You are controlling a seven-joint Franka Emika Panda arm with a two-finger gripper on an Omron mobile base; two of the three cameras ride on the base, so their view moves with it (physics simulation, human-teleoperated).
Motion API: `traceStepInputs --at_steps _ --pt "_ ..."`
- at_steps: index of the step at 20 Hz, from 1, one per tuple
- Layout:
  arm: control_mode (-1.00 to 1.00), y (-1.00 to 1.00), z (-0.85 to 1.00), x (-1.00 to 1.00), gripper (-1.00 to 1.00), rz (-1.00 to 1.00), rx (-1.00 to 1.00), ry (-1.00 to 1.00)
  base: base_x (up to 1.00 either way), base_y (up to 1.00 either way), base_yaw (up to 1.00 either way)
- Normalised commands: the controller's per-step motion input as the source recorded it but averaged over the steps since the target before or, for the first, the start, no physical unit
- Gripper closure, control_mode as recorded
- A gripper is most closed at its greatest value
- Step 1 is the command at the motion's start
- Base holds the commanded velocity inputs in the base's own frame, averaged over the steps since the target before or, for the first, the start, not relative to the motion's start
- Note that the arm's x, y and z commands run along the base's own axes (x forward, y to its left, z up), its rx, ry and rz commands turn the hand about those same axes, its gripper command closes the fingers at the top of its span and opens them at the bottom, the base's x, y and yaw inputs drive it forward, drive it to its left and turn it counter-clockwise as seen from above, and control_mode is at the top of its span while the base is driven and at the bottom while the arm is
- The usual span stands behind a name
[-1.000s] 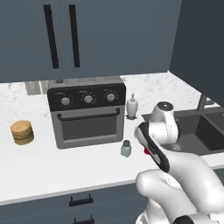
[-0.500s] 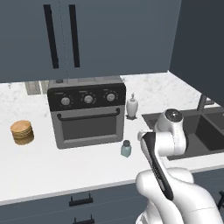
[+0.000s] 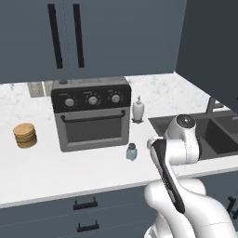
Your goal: Put the shaker and condiment bottle from the counter next to their counterparts in the cabinet.
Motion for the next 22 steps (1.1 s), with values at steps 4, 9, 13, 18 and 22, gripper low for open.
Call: traceStepInputs --at_steps 4,9,13,18,22 --pt "1.00 0.00 0.00 0.00 1.00 0.00 0.00 0.00 -0.71 0.00 0.00" --pt "1.00 0.00 0.00 0.00 1.00 0.00 0.00 0.00 -0.78 0.00 0.00" --pt "1.00 0.00 0.00 0.00 1.00 0.00 0.00 0.00 -0.68 -0.05 0.00" --pt "1.00 0.00 0.00 0.00 1.00 0.00 0.00 0.00 -0.42 -0.42 0.00" --pt "1.00 0.00 0.00 0.00 1.00 0.00 0.00 0.00 -0.26 -0.75 0.00"
